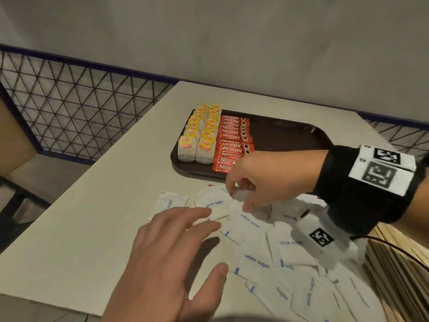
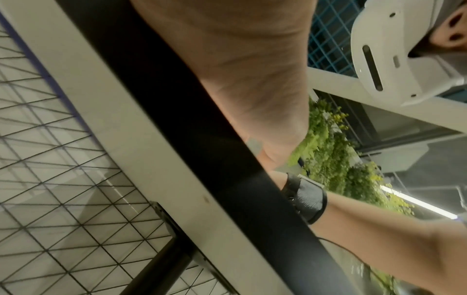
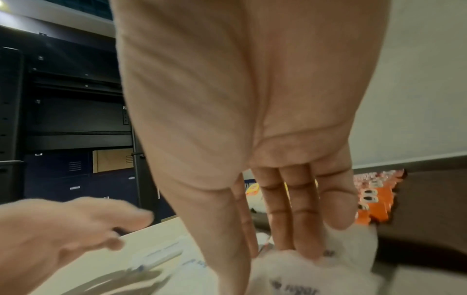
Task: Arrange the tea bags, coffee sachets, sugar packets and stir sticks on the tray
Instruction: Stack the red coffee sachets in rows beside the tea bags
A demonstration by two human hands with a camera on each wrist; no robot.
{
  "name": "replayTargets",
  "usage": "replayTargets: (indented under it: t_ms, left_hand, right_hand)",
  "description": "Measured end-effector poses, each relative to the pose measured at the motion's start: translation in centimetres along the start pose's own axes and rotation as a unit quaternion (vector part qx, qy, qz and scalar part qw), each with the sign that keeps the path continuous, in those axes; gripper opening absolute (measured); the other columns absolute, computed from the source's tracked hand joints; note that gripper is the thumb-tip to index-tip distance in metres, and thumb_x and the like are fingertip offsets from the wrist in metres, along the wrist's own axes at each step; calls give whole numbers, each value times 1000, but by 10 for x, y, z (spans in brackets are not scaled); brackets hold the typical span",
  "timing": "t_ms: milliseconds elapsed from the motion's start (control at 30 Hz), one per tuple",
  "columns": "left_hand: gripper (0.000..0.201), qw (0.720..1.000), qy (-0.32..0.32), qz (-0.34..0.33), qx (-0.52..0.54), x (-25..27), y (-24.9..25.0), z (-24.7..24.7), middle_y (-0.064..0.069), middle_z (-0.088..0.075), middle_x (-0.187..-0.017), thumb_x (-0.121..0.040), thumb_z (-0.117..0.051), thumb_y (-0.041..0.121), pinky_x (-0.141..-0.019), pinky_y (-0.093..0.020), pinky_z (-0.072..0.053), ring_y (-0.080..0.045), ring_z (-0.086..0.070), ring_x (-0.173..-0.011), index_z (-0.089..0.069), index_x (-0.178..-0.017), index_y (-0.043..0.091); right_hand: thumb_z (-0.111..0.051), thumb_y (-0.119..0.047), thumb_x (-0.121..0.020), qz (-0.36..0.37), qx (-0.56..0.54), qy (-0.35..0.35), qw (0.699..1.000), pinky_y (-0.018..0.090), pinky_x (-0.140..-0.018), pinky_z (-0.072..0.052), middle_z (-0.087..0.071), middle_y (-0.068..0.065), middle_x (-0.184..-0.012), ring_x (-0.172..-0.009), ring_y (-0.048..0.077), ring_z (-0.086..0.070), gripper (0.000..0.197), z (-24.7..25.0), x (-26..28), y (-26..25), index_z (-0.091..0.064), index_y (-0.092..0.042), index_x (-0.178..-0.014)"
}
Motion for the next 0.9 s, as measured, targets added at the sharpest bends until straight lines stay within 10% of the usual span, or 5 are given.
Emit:
replayTargets:
  t_ms: [133, 233, 400, 600, 900]
  left_hand:
    - [72, 974, -191, 58, -102, -6, 11, -9, 24, -9, -167, -92, -24, 75, -120, -49, -8, -17, -3, -157, -19, -157, 45]
    - [79, 958, -226, 99, -150, -5, 12, -13, 29, 16, -164, -88, -4, 83, -121, -53, 18, -9, 29, -151, 9, -156, 47]
    - [63, 962, -184, 153, -133, -1, 10, -4, 20, -40, -144, -90, -20, 76, -124, -57, -4, -16, -18, -152, -42, -138, 41]
    - [68, 981, -115, 133, -85, -2, 9, -2, 8, -42, -147, -87, -33, 72, -122, -50, -21, -18, -25, -148, -51, -137, 31]
    - [67, 984, -98, 132, -65, 4, 6, -6, 6, -46, -143, -83, -42, 70, -112, -46, -38, -17, -33, -143, -54, -133, 27]
  right_hand:
    - [-69, -34, -94, 16, -34, -6, 999, 26, -83, -55, -63, -16, -107, -92, 5, -60, 31, -12, 18, -6, -62, -37, -123]
    - [-62, -29, -98, 7, -60, 61, 996, 20, -80, -52, -65, -15, -105, -91, 4, -61, 26, -2, 23, -9, -65, -32, -124]
    - [-60, -24, -99, -28, -10, 132, 991, 34, -88, -57, -73, 1, -105, -93, 19, -66, 22, 5, -2, -14, -75, -15, -112]
    - [-69, -22, -93, -31, 37, 89, 995, 32, -74, -56, -72, 4, -89, -77, 20, -63, 13, 6, -8, -30, -76, -13, -95]
    - [-65, -25, -97, -46, 84, 66, 993, 21, -54, -42, -66, 1, -92, -75, 18, -59, 22, -10, -5, -45, -67, -9, -112]
Point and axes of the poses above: each hand's wrist, its own x-axis away from the middle knuckle, its own z-axis out of the back of the hand, y = z × x, the point moved 2 cm from there along -x, towards the middle knuckle
